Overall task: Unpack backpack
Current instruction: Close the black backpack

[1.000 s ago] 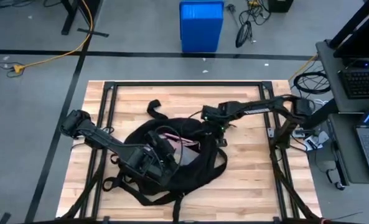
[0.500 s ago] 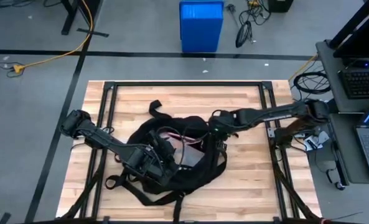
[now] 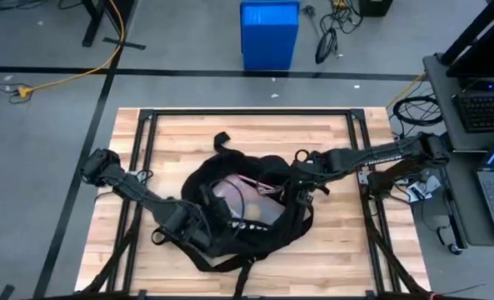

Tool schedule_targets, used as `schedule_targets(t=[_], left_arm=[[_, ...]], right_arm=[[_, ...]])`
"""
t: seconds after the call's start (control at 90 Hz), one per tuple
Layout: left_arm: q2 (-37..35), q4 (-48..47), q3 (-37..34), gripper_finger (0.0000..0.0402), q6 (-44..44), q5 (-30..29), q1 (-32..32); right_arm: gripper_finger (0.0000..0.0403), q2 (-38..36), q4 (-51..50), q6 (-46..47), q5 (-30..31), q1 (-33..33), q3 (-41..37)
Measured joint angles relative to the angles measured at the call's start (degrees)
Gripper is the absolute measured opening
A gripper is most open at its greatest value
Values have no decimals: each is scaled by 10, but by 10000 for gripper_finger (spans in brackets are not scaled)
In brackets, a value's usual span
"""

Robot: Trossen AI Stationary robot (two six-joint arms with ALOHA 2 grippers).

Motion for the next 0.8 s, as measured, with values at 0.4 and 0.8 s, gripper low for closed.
schedule_targets(t=[0.4, 0.8], left_arm=[[8, 100, 0, 246, -53, 44, -106], [136, 190, 0, 246, -44, 98, -103]], right_arm=[[1, 0, 40, 47, -45, 69, 0], [2, 13, 177, 138, 0, 132, 0]])
